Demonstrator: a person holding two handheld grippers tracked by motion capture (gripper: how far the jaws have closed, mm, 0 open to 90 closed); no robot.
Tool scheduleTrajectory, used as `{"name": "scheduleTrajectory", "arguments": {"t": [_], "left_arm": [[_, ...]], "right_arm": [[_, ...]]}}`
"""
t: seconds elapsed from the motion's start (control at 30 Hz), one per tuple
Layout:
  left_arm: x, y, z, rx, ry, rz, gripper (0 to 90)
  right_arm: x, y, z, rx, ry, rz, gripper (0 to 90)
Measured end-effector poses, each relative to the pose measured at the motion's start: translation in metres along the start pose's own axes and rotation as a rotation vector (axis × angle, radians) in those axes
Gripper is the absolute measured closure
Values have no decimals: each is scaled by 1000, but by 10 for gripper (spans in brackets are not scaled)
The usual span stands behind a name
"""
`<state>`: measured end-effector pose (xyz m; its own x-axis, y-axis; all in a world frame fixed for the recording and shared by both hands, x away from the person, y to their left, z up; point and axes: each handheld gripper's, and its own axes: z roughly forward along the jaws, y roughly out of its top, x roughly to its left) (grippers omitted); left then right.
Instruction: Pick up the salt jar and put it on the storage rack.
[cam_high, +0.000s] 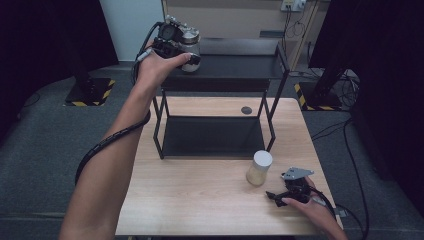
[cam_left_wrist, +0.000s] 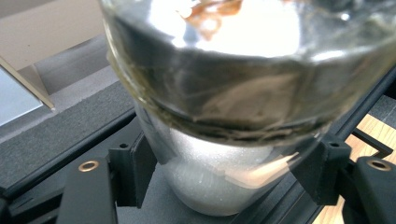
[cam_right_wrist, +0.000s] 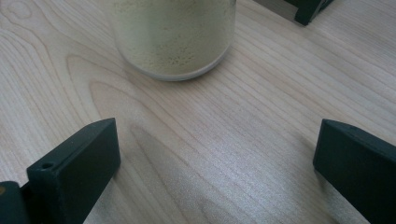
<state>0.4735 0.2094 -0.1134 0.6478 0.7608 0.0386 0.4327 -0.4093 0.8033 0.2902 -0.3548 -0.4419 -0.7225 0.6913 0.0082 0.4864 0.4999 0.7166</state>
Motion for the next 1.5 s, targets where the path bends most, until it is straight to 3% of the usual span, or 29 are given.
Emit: {"name": "scheduleTrajectory", "arguments": {"t": [0.3,0.67,0.9,1.5], "left_arm": [[-2,3,7,23,2,8,297],[0,2,15,33,-5,-13,297],[0,2,19,24,-14,-29,297],[-1,1,21,15,-12,-25,295]], "right_arm": [[0,0,0,0,0,0,13],[0,0,0,0,0,-1,13],[0,0,0,-1,1,-1,13],[0,0,0,-1,1,-1,13]]}}
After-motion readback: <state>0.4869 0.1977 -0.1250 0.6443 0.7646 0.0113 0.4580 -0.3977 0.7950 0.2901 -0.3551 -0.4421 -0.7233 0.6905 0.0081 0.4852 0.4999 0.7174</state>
